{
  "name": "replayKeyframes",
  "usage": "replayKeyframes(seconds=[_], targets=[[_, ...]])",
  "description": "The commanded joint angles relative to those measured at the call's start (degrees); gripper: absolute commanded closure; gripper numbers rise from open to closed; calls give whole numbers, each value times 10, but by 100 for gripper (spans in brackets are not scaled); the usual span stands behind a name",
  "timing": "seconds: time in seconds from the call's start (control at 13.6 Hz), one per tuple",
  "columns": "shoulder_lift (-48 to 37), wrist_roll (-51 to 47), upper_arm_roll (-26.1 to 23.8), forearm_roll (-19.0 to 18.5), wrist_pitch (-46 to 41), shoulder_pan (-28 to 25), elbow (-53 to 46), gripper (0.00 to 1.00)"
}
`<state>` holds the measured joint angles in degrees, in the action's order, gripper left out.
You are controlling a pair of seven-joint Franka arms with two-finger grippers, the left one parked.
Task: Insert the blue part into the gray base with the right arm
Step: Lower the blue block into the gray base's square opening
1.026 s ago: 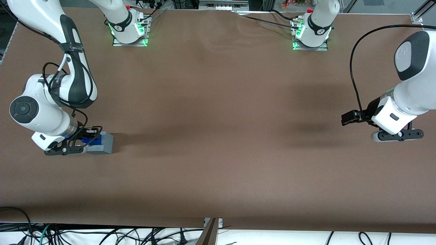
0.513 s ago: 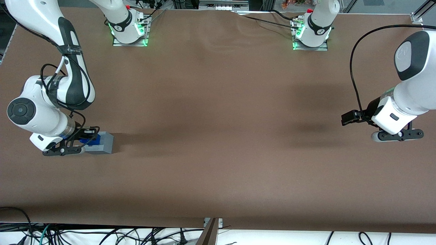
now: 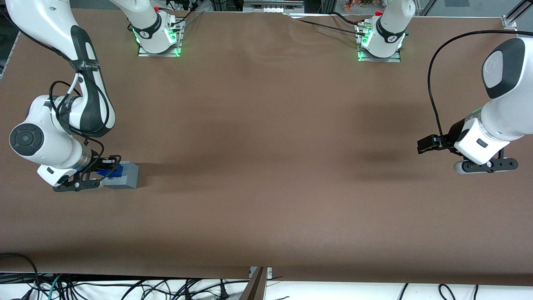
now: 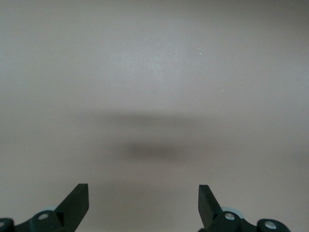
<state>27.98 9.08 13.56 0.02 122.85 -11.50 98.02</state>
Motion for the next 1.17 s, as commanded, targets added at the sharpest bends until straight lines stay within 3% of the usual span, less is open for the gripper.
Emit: replayKeyframes(seconds=[0.0,1.1], targets=[[6,17,-5,10,-3,7,-10,87],[13,9,-6,19,18,7,-11,86]])
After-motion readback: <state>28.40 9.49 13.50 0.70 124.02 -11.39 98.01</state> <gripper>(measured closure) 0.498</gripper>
